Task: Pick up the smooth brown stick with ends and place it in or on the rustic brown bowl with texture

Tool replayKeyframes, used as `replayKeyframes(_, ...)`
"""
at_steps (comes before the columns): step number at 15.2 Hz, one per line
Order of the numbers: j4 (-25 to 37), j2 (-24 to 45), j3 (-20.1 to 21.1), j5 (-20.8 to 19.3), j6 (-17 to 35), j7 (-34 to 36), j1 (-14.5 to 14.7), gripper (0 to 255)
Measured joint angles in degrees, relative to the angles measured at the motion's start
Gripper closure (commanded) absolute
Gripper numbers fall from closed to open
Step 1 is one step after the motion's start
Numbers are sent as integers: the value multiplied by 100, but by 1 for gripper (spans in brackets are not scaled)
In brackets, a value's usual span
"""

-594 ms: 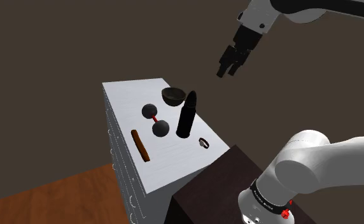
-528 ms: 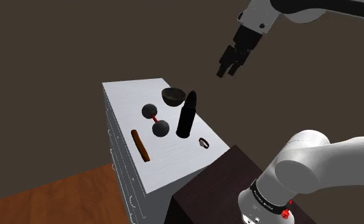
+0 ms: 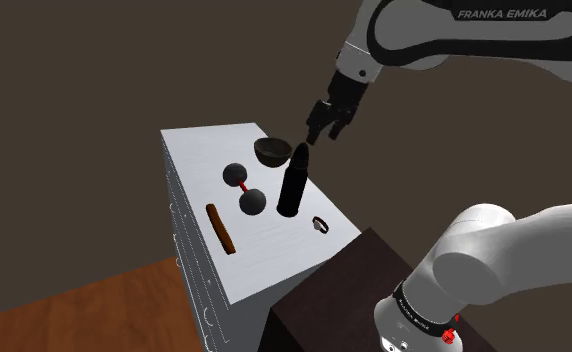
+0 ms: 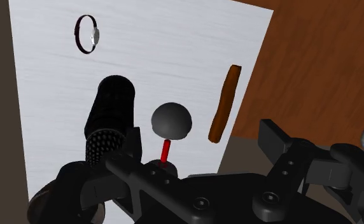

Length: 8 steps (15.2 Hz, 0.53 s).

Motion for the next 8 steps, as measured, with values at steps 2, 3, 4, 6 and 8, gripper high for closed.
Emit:
replayKeyframes(2,-112,288,170,53,384,184,27,0)
replayKeyframes(3,-179,409,282,89,568,311,54,0)
replayKeyframes(4,-168,579,339,93,719,378,50,0)
replayKeyframes(6,-211,934,504,117,1096,571,66,0)
replayKeyframes(8,-264,1280,658,125,1473,758,76,0)
